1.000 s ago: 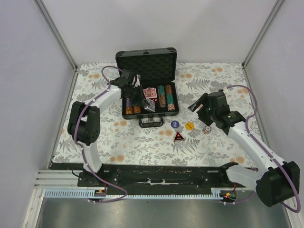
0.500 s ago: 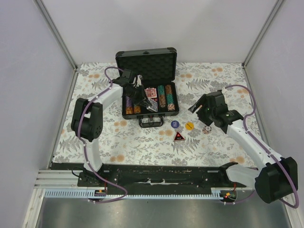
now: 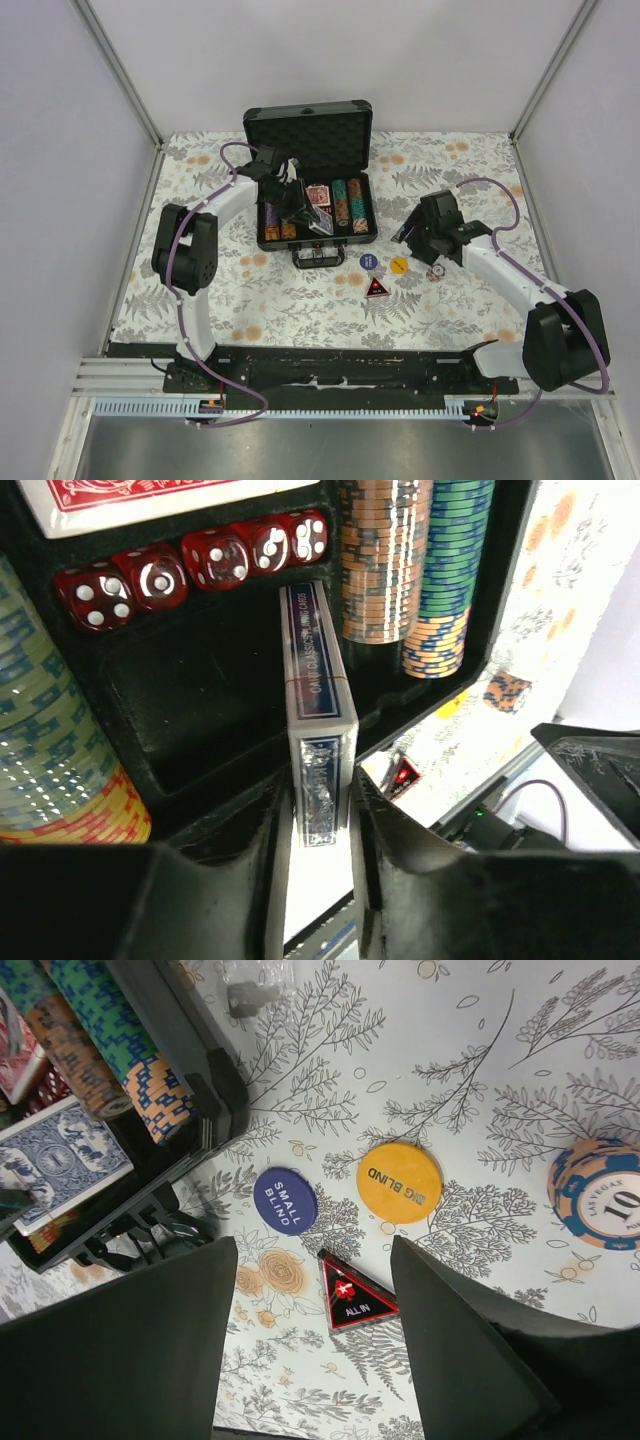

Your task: Pack up texas hold em set

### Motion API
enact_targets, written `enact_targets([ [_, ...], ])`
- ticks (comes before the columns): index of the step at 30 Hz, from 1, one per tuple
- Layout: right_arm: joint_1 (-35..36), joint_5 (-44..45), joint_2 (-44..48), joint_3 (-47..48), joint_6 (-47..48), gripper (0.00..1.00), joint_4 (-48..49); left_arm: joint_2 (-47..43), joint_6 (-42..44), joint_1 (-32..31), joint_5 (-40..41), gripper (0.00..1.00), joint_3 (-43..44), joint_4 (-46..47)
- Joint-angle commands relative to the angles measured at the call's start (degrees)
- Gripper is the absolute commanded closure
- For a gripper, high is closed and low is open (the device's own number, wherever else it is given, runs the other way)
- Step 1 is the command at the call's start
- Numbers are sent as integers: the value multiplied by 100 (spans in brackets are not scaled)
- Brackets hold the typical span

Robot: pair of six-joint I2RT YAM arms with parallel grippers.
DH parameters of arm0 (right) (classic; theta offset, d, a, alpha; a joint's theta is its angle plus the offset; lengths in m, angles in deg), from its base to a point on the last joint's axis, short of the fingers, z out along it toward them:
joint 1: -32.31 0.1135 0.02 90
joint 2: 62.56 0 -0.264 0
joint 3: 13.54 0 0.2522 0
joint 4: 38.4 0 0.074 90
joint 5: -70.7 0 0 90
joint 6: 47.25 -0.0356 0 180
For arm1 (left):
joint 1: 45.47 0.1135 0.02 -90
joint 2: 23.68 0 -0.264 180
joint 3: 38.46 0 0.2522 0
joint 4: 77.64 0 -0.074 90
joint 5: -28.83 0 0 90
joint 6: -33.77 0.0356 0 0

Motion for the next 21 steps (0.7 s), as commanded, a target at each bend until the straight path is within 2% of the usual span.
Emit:
enact_targets([
  [1,-8,-333,-225,254,201,31,291,222,80,-97,275,60,53,-303],
  [4,0,-342,-217,201,166,33,362,109,221,-88,513,41,62,-391],
  [8,-8,-535,-155,140,139,34,441,-24,274,-88,759,29,97,-470],
  [21,-17,-579,-199,61,227,32,450,-279,380,-88,1664,23,378,-787],
])
